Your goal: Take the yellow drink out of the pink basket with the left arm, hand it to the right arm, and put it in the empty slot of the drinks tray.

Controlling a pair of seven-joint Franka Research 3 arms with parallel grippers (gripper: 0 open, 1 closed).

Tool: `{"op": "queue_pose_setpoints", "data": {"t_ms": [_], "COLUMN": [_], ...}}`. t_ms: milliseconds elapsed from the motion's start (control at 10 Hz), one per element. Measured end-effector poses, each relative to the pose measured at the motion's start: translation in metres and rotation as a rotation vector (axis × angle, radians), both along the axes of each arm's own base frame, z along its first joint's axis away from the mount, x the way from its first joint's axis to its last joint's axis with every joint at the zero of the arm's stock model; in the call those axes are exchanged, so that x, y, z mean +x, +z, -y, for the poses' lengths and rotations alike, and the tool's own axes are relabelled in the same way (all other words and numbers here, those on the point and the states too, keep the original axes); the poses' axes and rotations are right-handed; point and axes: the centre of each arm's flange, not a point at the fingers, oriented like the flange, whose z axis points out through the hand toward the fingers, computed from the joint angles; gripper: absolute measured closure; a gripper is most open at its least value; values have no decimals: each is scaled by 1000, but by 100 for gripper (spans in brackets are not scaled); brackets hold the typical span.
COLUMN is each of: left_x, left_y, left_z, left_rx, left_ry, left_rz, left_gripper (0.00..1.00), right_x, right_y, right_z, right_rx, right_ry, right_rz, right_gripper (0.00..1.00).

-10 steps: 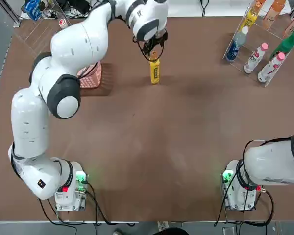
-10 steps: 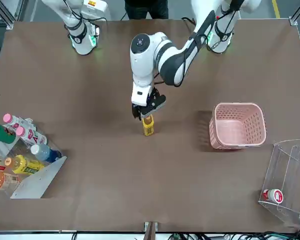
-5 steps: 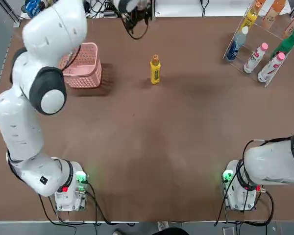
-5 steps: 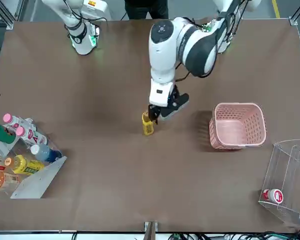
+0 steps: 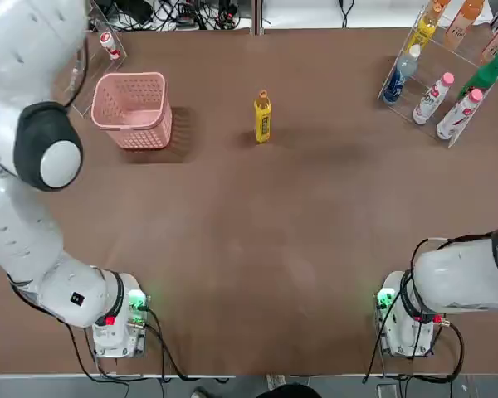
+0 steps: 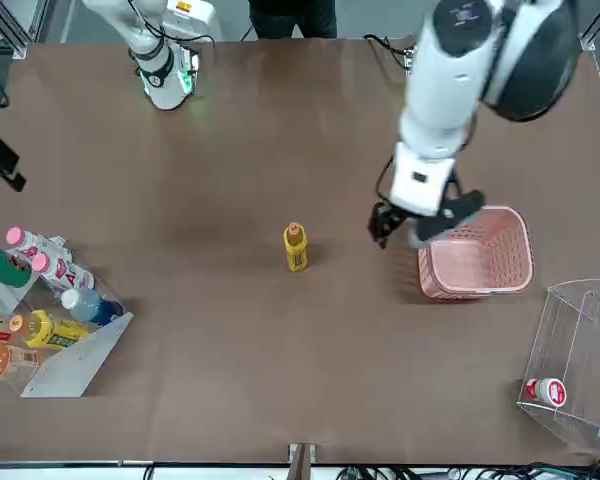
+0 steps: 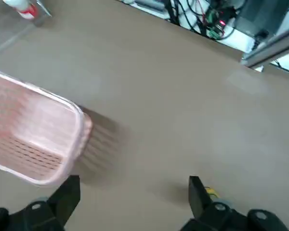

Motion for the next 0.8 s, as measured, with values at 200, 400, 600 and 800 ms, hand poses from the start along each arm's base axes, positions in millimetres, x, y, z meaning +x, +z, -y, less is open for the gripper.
{"op": "queue_pose_setpoints", "data": {"t_ms": [200,400,600,800], "left_x": [4,9,19,25], "left_y": [22,32,36,37], "left_z": [-50,-90,-134,-170], "left_rx": [15,21,13,4], "left_ry": [-58,-119,-150,-160], "left_rz": [-19,-35,-42,-50], "left_gripper": [0,0,0,0], "right_x": [-8,-25,-45,-61], "right_y": [0,-3,-4,-13], "right_z": [-71,-135,-191,-235], "right_rx": [11,9,6,-2], "right_ry": [37,124,223,305], "right_rz": [-4,-33,-37,-61], "right_gripper": [1,1,1,1]}}
